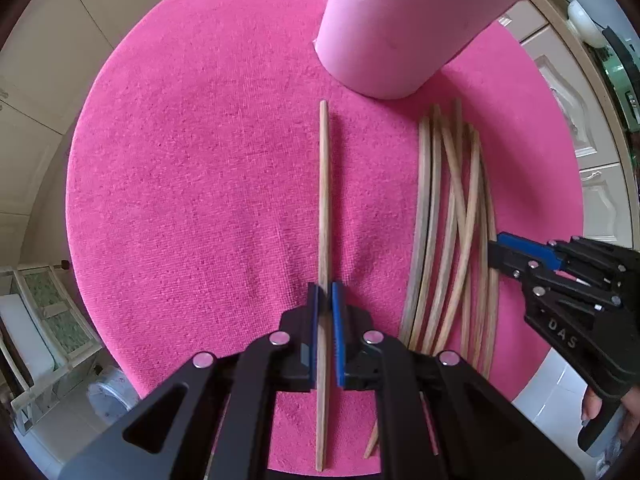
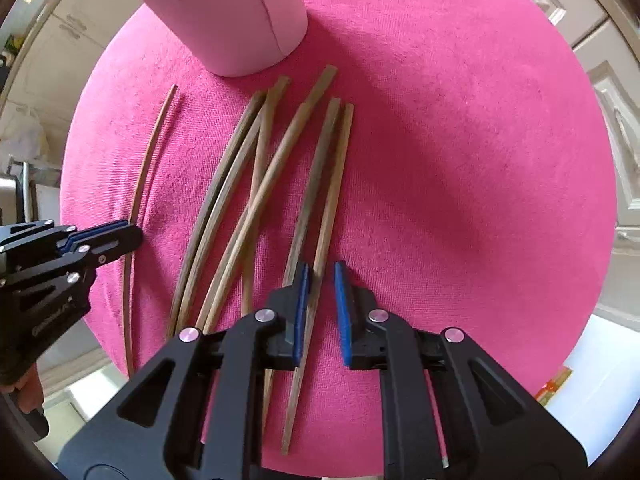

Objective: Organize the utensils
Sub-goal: 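Grasp a chopstick with the left gripper while the right gripper grasps another, then lift both held chopsticks above the pink cup and lower them in, then open both grippers to drop the chopsticks into the cup and withdraw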

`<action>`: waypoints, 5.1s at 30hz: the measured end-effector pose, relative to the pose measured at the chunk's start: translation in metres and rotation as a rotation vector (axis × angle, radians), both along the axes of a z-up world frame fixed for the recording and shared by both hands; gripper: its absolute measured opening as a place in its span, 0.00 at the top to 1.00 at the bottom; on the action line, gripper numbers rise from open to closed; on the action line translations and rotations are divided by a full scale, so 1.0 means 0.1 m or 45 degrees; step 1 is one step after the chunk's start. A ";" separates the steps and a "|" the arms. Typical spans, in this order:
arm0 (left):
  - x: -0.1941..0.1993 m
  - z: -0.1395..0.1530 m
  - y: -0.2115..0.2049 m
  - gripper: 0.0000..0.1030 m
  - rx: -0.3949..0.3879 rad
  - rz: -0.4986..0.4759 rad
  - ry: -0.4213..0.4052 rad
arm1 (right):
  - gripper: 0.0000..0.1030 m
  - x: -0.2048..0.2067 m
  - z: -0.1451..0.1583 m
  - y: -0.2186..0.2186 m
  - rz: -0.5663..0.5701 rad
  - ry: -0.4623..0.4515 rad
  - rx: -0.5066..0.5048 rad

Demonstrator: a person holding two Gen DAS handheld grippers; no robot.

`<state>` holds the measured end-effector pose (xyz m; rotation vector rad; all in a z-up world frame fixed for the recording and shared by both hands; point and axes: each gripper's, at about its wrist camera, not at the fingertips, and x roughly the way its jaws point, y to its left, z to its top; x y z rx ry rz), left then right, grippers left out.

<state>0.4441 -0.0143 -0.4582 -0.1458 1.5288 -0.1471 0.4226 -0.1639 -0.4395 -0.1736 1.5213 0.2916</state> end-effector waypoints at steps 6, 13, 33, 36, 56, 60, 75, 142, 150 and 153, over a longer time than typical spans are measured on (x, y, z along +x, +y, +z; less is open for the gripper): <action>-0.14 0.17 0.04 0.93 -0.046 0.014 -0.071 | 0.94 -0.01 -0.02 -0.09 -0.055 0.030 0.085; -0.23 0.42 0.13 0.93 -0.101 0.037 -0.177 | 0.95 -0.08 0.19 -0.25 -0.097 -0.033 0.177; -0.52 1.23 0.09 0.93 -0.143 -0.027 -0.553 | 0.95 -0.27 1.14 -0.51 -0.092 -0.272 0.408; -0.49 1.36 0.06 0.93 -0.133 -0.034 -0.637 | 0.95 -0.24 1.26 -0.48 -0.078 -0.307 0.428; 0.21 2.22 0.18 0.93 -0.181 0.168 -1.108 | 0.95 0.24 2.23 -0.24 0.007 -0.560 0.527; 0.33 2.33 0.19 0.93 -0.170 0.187 -1.182 | 0.95 0.35 2.40 -0.18 0.028 -0.604 0.532; 0.74 2.09 0.13 0.93 -0.127 0.244 -1.277 | 0.95 0.68 2.49 -0.06 0.064 -0.691 0.419; -0.26 1.72 0.29 0.60 -0.055 0.278 -0.958 | 0.51 0.10 2.28 -0.44 -0.122 -0.763 0.330; -0.38 1.36 0.12 0.60 -0.066 0.193 -0.822 | 0.51 -0.18 2.07 -0.80 -0.225 -0.700 0.296; -0.40 1.15 0.01 0.60 -0.058 0.146 -0.735 | 0.51 -0.27 1.84 -0.90 -0.261 -0.635 0.276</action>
